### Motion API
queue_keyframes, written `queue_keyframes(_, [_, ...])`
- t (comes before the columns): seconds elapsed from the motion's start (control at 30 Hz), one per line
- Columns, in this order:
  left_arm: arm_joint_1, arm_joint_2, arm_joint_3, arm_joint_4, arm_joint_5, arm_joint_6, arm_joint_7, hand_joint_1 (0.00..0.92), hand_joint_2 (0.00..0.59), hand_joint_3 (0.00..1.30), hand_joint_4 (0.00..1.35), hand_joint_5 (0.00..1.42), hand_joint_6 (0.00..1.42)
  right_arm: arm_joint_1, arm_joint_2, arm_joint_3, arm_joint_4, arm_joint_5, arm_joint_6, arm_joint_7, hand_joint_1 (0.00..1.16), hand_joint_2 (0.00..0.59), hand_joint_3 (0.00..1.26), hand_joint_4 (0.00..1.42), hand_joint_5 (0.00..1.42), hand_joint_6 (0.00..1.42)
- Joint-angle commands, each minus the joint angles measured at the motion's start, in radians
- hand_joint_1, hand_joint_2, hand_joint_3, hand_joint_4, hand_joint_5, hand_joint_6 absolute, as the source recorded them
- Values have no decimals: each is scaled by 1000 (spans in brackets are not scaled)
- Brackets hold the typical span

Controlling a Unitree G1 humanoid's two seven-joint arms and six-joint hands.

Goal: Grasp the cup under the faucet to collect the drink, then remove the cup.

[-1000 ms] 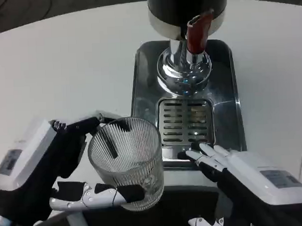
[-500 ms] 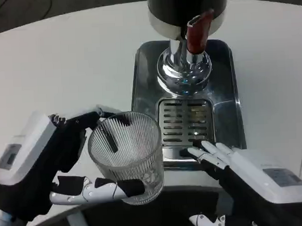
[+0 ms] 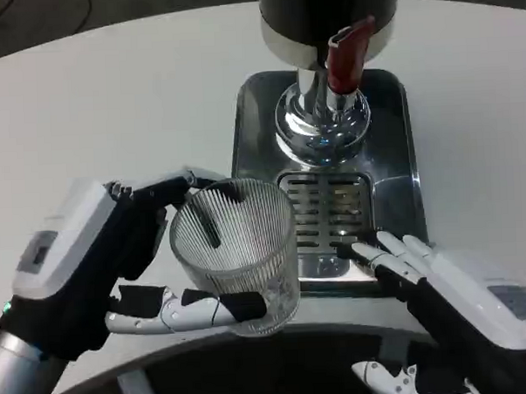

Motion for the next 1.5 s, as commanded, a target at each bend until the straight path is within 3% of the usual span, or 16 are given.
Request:
queue_keyframes(0.03, [-49,1,-16,44,25,-17,22,486,186,1022,1241,1424,1424,36,-1,-33,-29,17,-15,-3,516,411,115,12,0,0])
queue_keyframes(0.47, [-223,29,-57,256,137,-31,77,486,186,1022,1241,1424,1424,106,-14,-125,-61,92,-42,-10,516,411,115,12,0,0])
queue_keyframes(0.83, [-394,44,-146,494,271,-37,214,486,186,1022,1241,1424,1424,169,-28,-191,-75,159,-83,-28,516,411,115,12,0,0])
queue_keyframes(1.03, [-530,20,-227,627,342,-12,307,488,188,1022,1241,1424,1424,195,-33,-223,-78,196,-101,-36,513,413,115,12,0,0])
queue_keyframes(1.5, [-708,-11,-359,838,378,-19,413,492,189,1022,1228,1424,1424,234,-37,-272,-86,234,-117,-46,500,420,115,12,0,0])
